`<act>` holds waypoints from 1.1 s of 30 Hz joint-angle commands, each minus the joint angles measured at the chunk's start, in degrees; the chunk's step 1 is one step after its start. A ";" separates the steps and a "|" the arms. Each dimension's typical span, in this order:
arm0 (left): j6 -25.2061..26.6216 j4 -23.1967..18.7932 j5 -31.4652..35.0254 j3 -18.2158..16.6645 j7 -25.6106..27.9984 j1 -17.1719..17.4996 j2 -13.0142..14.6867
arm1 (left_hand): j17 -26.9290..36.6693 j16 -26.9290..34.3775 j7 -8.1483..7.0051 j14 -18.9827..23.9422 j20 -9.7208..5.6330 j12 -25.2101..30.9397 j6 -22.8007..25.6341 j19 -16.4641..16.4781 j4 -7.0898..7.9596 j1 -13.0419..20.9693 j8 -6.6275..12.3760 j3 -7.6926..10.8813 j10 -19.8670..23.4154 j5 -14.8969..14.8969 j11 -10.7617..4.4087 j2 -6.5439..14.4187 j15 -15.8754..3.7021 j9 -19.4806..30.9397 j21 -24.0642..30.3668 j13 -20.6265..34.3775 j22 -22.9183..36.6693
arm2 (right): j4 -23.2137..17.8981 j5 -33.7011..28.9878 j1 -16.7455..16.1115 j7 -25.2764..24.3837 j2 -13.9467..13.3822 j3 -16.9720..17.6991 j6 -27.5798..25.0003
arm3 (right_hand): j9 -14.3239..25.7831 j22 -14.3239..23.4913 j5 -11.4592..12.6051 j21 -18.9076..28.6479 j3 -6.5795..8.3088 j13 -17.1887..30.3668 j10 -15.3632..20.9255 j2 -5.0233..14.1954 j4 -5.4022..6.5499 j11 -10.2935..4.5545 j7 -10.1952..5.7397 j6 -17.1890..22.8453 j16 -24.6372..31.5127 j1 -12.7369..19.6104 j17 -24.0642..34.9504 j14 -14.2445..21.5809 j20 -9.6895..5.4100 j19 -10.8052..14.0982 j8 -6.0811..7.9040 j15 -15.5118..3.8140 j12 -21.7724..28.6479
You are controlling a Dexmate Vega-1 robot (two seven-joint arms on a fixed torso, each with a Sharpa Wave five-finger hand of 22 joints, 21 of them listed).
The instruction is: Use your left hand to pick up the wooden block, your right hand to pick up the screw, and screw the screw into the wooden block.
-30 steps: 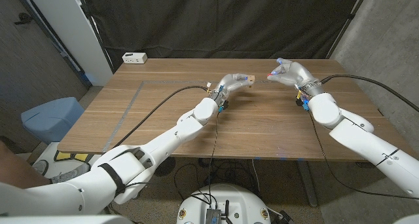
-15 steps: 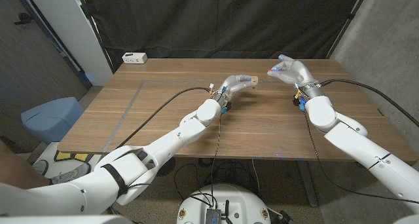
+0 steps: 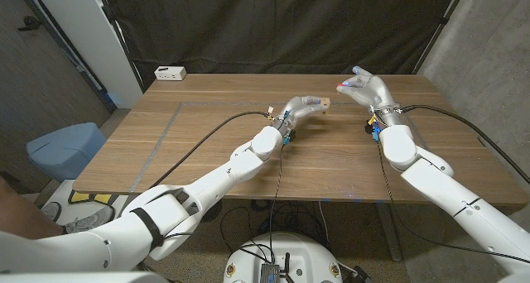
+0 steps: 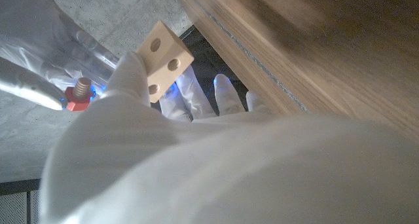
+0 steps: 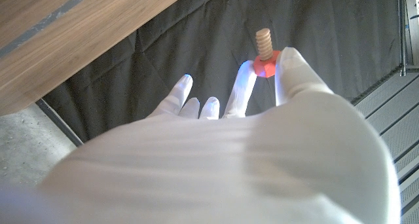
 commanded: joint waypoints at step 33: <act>-1.58 4.26 -0.16 1.47 -2.52 -2.38 -2.24 | 0.01 0.30 1.33 0.44 0.07 -0.40 2.91 0.35 0.10 1.63 0.28 0.00 0.53 0.31 0.00 2.22 -5.37 0.27 0.09 0.27 0.14 | 6.60 -3.06 2.14 -6.42 7.13 -3.27 5.34 | -1.25 0.07 -0.10 -0.27 -0.93 0.22 -0.25 1.01 0.13 -0.33 -0.18 -0.47 -0.07 -0.10 0.19 0.48 -3.03 -0.21 -0.72 -2.32 -0.61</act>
